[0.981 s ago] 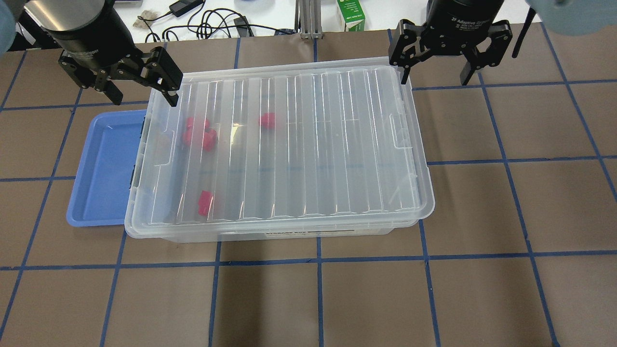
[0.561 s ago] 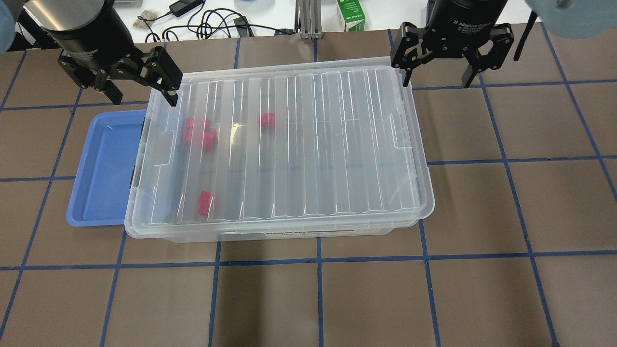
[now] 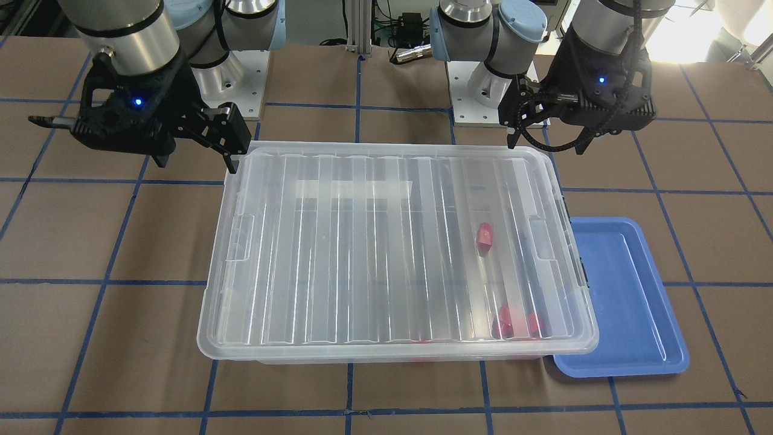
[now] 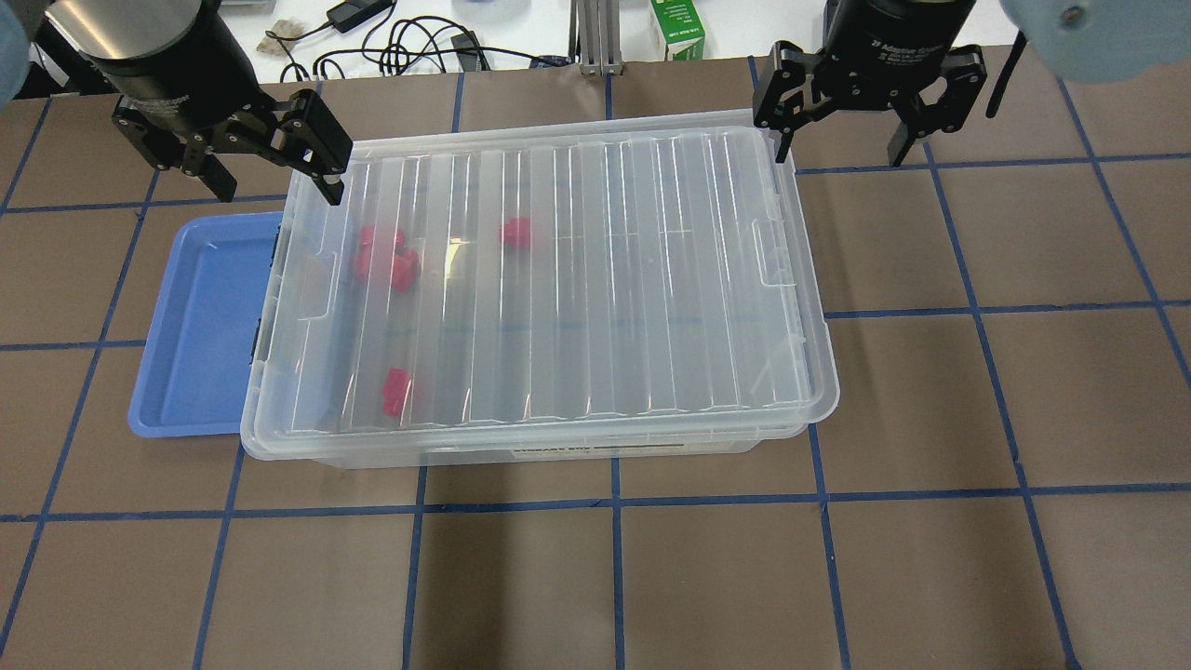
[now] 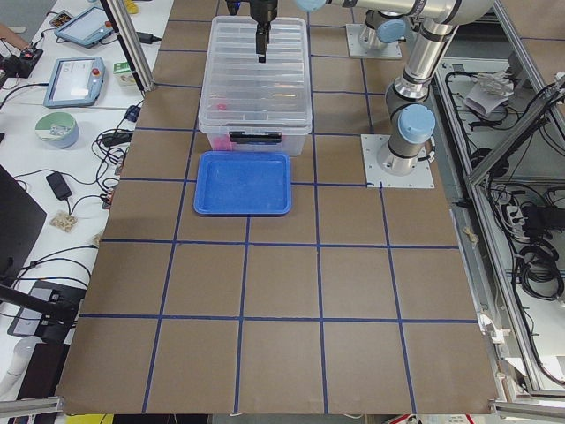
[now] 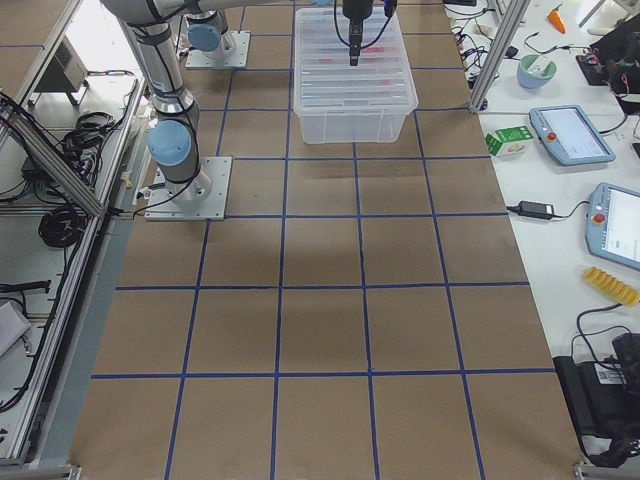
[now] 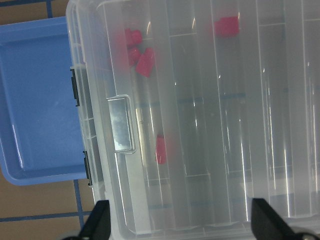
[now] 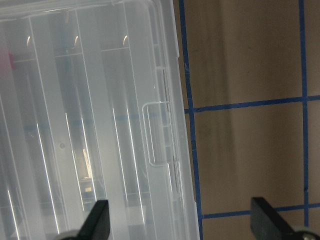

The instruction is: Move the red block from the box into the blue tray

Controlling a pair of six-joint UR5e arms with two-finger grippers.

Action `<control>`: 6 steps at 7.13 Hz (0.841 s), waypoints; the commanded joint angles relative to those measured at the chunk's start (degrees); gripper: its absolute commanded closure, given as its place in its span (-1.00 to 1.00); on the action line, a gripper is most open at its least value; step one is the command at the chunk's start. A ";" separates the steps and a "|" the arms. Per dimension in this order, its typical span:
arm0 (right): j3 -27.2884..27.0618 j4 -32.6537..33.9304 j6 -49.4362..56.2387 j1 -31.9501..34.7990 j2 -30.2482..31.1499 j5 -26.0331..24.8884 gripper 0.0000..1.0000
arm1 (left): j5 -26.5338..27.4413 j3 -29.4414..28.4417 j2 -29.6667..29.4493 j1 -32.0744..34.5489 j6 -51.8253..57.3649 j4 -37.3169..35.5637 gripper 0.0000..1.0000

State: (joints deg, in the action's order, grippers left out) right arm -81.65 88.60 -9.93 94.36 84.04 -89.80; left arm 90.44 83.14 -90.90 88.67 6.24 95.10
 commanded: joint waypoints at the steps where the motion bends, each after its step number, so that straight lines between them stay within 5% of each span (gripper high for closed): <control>1: -8.13 6.02 0.17 -2.06 -1.68 -0.11 -1.00 | 0.00 0.00 0.02 -0.08 0.00 0.00 -1.00; 3: -17.63 23.48 0.88 -2.60 -4.84 -0.29 -1.00 | 0.00 0.00 0.02 -0.07 0.00 0.00 -1.00; 6: -18.81 23.98 1.41 -2.51 -4.94 -3.10 -1.00 | -0.09 0.00 -0.06 0.01 0.00 0.00 -1.00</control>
State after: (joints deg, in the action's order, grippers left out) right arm -100.07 112.12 -8.68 91.85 79.27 -92.28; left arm 90.42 83.14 -90.94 88.64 6.24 95.10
